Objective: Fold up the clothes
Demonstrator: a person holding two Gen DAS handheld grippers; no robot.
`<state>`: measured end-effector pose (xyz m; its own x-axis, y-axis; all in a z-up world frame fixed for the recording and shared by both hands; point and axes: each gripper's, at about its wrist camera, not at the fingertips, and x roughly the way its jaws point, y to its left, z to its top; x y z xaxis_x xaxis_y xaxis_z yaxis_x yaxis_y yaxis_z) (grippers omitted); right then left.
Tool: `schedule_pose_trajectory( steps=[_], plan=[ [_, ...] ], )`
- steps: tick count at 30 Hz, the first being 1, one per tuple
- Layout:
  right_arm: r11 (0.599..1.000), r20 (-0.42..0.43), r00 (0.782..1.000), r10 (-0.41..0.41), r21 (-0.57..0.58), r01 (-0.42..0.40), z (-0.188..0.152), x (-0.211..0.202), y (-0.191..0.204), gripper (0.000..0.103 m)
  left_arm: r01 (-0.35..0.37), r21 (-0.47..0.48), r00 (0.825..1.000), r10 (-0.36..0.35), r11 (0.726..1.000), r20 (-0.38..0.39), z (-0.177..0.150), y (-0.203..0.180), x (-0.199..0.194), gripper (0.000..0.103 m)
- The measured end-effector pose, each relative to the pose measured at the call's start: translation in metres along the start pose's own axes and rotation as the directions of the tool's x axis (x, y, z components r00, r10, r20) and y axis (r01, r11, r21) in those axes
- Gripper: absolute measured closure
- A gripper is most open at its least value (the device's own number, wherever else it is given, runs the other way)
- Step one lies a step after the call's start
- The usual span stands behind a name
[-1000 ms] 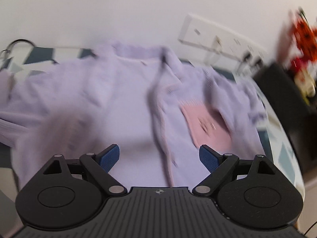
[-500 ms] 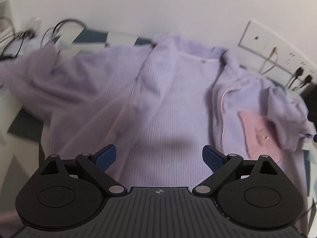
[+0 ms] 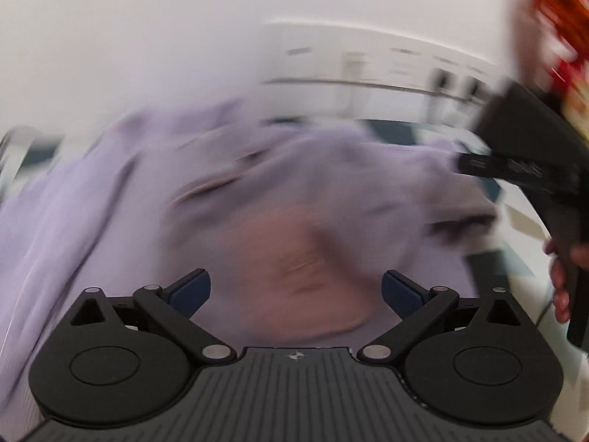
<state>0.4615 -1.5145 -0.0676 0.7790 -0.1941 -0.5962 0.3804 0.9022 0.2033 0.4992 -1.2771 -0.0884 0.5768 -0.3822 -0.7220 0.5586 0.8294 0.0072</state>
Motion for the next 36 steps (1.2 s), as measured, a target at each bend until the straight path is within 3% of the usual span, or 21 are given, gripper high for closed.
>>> schedule_pose_trajectory(
  steps=[3,5,7,8,14,19,21,22,24,25,28,31,33,34,36],
  plan=[
    [0.996,-0.033,0.998,0.045,0.075,-0.042,0.004,0.000,-0.029,0.001,-0.050,0.190,0.999,0.051,0.981,-0.004,0.005,-0.045,0.033,0.002],
    [0.991,-0.034,0.995,0.093,0.099,-0.090,0.006,-0.004,-0.045,0.001,-0.064,0.260,0.998,0.067,0.964,-0.002,0.006,-0.061,0.048,0.006],
    [0.986,-0.030,0.991,0.133,0.106,-0.130,0.005,-0.009,-0.057,0.001,-0.046,0.296,0.999,0.047,0.954,0.005,0.009,-0.068,0.054,0.051],
    [0.986,-0.032,0.989,0.142,0.098,-0.138,0.006,-0.008,-0.060,0.001,-0.051,0.299,0.998,0.055,0.953,-0.007,0.013,-0.068,0.056,0.089],
    [0.973,-0.115,0.969,0.220,-0.046,-0.226,0.004,-0.001,-0.044,0.001,-0.122,0.017,0.992,0.121,0.992,0.024,0.043,-0.016,0.023,0.093],
    [0.962,-0.186,0.969,0.166,-0.186,-0.200,-0.006,0.018,-0.019,0.008,-0.136,-0.245,0.984,0.159,0.960,0.078,0.069,0.050,-0.024,0.096],
    [0.957,-0.197,0.968,0.153,-0.215,-0.195,-0.007,0.022,-0.013,0.031,-0.123,-0.319,0.981,0.163,0.940,0.102,0.076,0.072,-0.045,0.096],
    [0.955,-0.194,0.970,0.149,-0.228,-0.192,-0.006,0.022,-0.010,0.052,-0.114,-0.352,0.981,0.162,0.929,0.109,0.078,0.082,-0.054,0.096],
    [0.954,-0.183,0.970,0.159,-0.225,-0.199,-0.001,0.018,-0.008,0.081,-0.101,-0.415,0.982,0.157,0.904,0.102,0.074,0.102,-0.064,0.096],
    [0.956,-0.175,0.969,0.176,-0.206,-0.210,0.002,0.013,-0.009,0.089,-0.096,-0.447,0.983,0.155,0.890,0.096,0.070,0.112,-0.068,0.096],
    [0.949,-0.142,0.959,0.244,-0.169,-0.266,0.011,-0.008,-0.009,0.091,-0.090,-0.533,0.986,0.152,0.842,0.074,0.057,0.141,-0.079,0.096],
    [0.911,-0.210,0.929,0.305,-0.219,-0.349,0.008,-0.018,0.005,0.090,-0.129,-0.592,0.988,0.157,0.796,-0.005,0.027,0.169,-0.070,0.096],
    [0.879,-0.311,0.904,0.295,-0.282,-0.384,-0.005,-0.010,0.021,0.082,-0.172,-0.612,0.985,0.147,0.772,-0.091,0.004,0.183,-0.054,0.093],
    [0.866,-0.353,0.899,0.258,-0.327,-0.377,-0.012,-0.005,0.030,0.073,-0.207,-0.614,0.978,0.151,0.762,-0.142,-0.008,0.188,-0.047,0.091],
    [0.839,-0.405,0.898,0.173,-0.417,-0.350,-0.027,0.002,0.047,0.069,-0.228,-0.628,0.971,0.126,0.744,-0.204,-0.028,0.197,-0.037,0.082]
  ],
)
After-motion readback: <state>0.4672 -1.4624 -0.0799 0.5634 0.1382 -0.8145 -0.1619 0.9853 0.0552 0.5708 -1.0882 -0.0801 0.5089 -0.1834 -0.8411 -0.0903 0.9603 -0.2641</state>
